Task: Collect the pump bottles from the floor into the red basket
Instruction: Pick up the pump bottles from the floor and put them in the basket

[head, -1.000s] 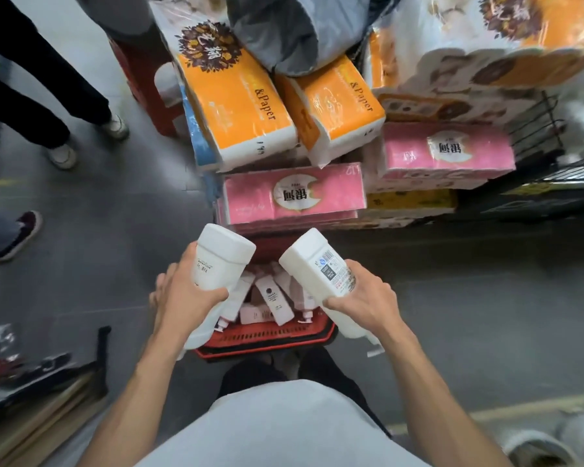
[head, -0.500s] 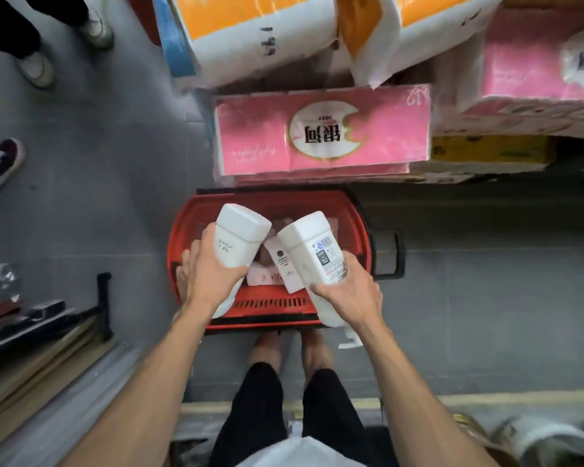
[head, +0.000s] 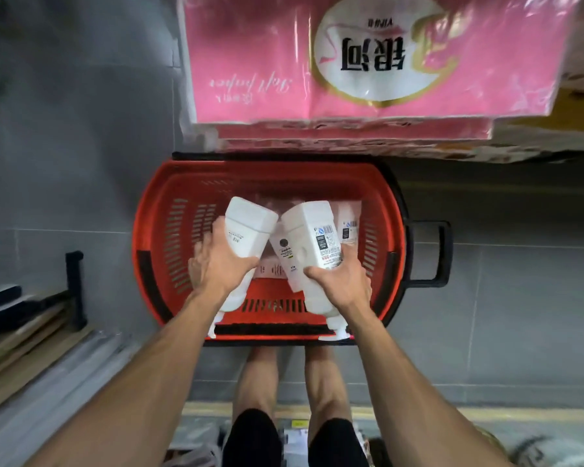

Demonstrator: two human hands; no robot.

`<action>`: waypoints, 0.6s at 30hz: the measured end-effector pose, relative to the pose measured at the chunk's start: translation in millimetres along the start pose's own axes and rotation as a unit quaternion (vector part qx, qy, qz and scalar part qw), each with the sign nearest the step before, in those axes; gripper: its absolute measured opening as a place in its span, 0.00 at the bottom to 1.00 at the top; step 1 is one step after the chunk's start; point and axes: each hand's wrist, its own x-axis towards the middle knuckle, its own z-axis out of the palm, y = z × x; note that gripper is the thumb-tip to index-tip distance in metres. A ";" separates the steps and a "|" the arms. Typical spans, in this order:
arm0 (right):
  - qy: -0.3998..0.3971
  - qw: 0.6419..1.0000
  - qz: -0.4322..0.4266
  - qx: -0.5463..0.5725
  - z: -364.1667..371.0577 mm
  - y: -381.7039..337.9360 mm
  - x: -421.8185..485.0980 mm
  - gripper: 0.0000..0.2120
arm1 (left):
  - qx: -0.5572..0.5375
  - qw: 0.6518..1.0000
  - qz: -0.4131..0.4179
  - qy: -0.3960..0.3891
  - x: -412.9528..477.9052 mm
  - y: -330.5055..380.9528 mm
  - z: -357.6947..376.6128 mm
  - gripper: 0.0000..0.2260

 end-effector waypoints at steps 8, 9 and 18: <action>0.016 1.000 0.009 0.005 49.1 9.9 54.1 0.26 | -0.022 1.000 0.005 -0.003 48.3 -10.0 53.5 0.46; 0.020 1.000 0.009 0.005 53.8 10.9 58.9 0.26 | -0.018 1.000 0.003 -0.008 53.2 -10.9 58.1 0.47; 0.035 0.999 0.004 0.005 90.9 20.9 83.7 0.33 | 0.015 1.000 -0.002 -0.026 80.3 -25.6 92.0 0.45</action>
